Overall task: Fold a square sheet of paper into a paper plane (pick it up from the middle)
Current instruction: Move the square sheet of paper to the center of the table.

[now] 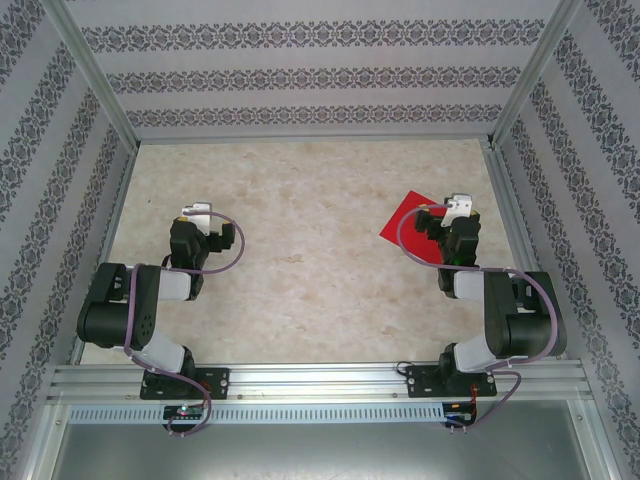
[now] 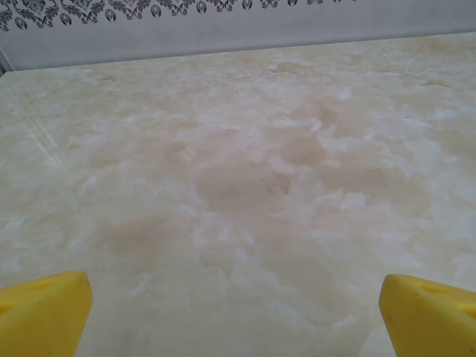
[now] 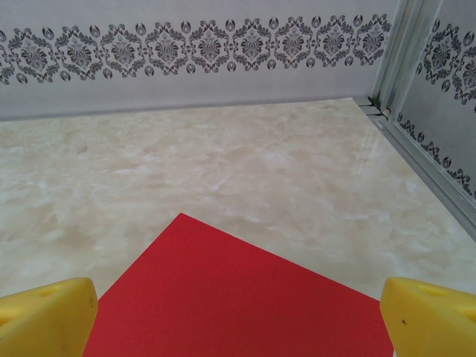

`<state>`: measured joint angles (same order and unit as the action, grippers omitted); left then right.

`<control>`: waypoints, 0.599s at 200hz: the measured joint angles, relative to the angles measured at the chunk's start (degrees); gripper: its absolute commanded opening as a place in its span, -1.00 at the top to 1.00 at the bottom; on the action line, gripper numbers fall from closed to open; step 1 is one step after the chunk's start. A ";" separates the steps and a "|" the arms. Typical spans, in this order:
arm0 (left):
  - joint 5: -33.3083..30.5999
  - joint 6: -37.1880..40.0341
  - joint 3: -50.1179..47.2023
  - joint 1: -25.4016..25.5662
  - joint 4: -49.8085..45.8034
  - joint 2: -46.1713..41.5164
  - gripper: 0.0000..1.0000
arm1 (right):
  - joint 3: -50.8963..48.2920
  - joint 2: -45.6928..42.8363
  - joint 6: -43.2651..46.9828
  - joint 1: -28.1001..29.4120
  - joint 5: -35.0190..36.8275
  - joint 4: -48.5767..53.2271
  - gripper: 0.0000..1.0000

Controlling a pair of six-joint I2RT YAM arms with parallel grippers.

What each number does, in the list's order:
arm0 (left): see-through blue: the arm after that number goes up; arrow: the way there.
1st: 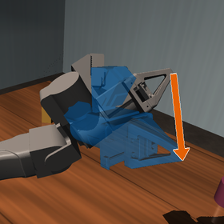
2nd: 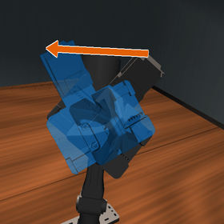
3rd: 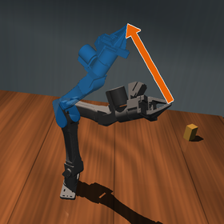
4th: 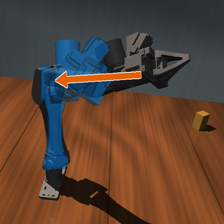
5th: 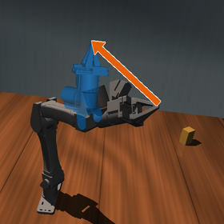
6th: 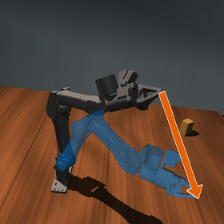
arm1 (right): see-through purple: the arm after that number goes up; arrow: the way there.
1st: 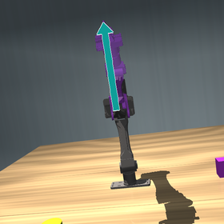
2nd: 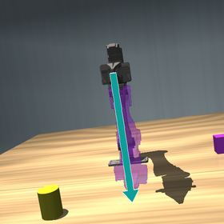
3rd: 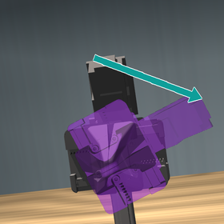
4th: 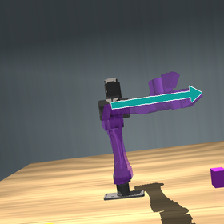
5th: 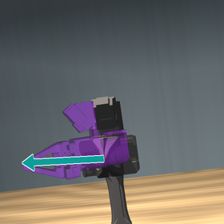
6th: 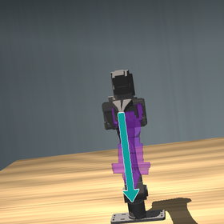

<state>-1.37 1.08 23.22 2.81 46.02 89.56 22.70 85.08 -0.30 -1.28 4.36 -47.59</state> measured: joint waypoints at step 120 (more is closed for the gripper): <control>-4.98 -1.86 7.91 0.37 -17.09 -7.30 -1.00 | 3.41 -8.22 -0.72 0.68 2.36 13.73 -0.97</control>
<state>-6.35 -0.78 31.14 3.18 28.93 82.26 26.11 76.86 -1.02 -0.60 6.72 -33.87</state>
